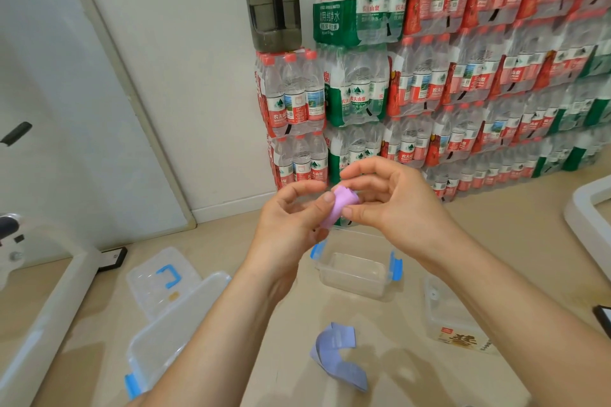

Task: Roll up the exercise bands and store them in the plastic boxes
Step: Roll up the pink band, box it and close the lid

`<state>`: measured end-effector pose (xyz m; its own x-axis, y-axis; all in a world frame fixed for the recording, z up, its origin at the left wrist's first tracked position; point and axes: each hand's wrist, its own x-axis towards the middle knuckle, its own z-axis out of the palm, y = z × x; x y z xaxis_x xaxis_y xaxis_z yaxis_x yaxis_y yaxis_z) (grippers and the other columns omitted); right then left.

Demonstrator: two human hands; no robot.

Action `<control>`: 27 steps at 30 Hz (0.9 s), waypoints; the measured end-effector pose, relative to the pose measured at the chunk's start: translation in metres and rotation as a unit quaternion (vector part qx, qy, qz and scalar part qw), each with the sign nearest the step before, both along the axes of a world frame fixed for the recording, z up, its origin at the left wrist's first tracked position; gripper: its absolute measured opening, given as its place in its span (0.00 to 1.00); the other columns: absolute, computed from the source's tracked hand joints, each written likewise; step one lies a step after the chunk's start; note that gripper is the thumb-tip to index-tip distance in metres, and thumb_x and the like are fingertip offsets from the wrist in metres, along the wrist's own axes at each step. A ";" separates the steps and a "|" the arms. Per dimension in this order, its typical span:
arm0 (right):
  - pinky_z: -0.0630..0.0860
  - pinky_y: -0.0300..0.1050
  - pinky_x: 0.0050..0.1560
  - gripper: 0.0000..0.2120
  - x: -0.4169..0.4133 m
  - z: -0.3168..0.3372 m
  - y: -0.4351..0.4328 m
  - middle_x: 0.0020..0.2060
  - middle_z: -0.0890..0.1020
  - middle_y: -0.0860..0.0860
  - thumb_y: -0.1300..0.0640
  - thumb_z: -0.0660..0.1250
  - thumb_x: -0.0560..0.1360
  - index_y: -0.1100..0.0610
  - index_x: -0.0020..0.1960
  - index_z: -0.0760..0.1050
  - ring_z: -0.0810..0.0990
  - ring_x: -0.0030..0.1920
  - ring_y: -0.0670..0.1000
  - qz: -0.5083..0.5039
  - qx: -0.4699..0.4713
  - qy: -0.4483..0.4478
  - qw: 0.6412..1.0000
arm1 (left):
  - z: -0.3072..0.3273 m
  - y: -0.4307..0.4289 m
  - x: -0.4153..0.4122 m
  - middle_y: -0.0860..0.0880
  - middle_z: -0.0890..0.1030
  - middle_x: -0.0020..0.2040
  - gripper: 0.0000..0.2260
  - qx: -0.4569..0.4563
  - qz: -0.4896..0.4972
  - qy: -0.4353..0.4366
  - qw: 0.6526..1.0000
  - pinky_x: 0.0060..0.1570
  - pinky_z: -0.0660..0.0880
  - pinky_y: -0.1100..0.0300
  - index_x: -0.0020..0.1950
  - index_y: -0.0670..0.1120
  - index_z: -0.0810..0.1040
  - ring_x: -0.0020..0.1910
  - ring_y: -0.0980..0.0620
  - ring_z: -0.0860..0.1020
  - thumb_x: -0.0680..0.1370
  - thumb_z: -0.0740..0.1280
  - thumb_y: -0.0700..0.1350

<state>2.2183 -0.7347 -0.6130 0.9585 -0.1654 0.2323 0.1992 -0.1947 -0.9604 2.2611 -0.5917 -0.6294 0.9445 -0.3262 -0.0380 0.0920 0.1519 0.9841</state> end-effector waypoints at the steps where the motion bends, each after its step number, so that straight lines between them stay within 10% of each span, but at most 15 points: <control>1: 0.80 0.43 0.45 0.18 0.000 0.000 -0.001 0.43 0.86 0.51 0.75 0.70 0.68 0.56 0.51 0.77 0.84 0.43 0.52 0.006 0.001 -0.003 1.000 | -0.001 0.000 0.000 0.44 0.84 0.44 0.08 0.023 -0.021 0.002 1.000 0.40 0.76 0.61 0.53 0.44 0.80 0.40 0.49 0.80 0.75 0.69 0.43; 15: 0.78 0.47 0.50 0.09 0.004 -0.005 -0.003 0.41 0.85 0.57 0.63 0.74 0.66 0.59 0.46 0.81 0.83 0.41 0.52 0.024 0.141 0.024 0.989 | -0.001 -0.003 -0.003 0.45 0.84 0.39 0.05 -0.047 0.031 -0.056 0.997 0.57 0.74 0.49 0.38 0.45 0.83 0.47 0.44 0.81 0.65 0.75 0.37; 23: 0.79 0.41 0.38 0.13 0.001 0.003 -0.023 0.37 0.84 0.58 0.68 0.71 0.67 0.58 0.50 0.76 0.81 0.36 0.53 0.132 0.236 0.099 0.958 | 0.014 0.019 -0.004 0.48 0.78 0.61 0.27 0.079 -0.148 -0.218 0.961 0.50 0.77 0.50 0.59 0.48 0.76 0.58 0.48 0.75 0.63 0.76 0.35; 27: 0.78 0.49 0.49 0.22 0.001 0.001 -0.024 0.40 0.84 0.59 0.68 0.71 0.65 0.56 0.57 0.72 0.82 0.42 0.56 0.205 0.202 0.114 0.951 | 0.019 0.021 -0.011 0.46 0.77 0.58 0.28 0.153 -0.161 -0.256 0.941 0.41 0.75 0.50 0.58 0.56 0.77 0.47 0.43 0.75 0.61 0.79 0.40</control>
<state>2.2197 -0.7582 -0.6118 0.9796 0.2008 0.0070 -0.0438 0.2475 -0.9679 2.2506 -0.5708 -0.6100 0.7185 -0.6463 0.2571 -0.4136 -0.0998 0.9050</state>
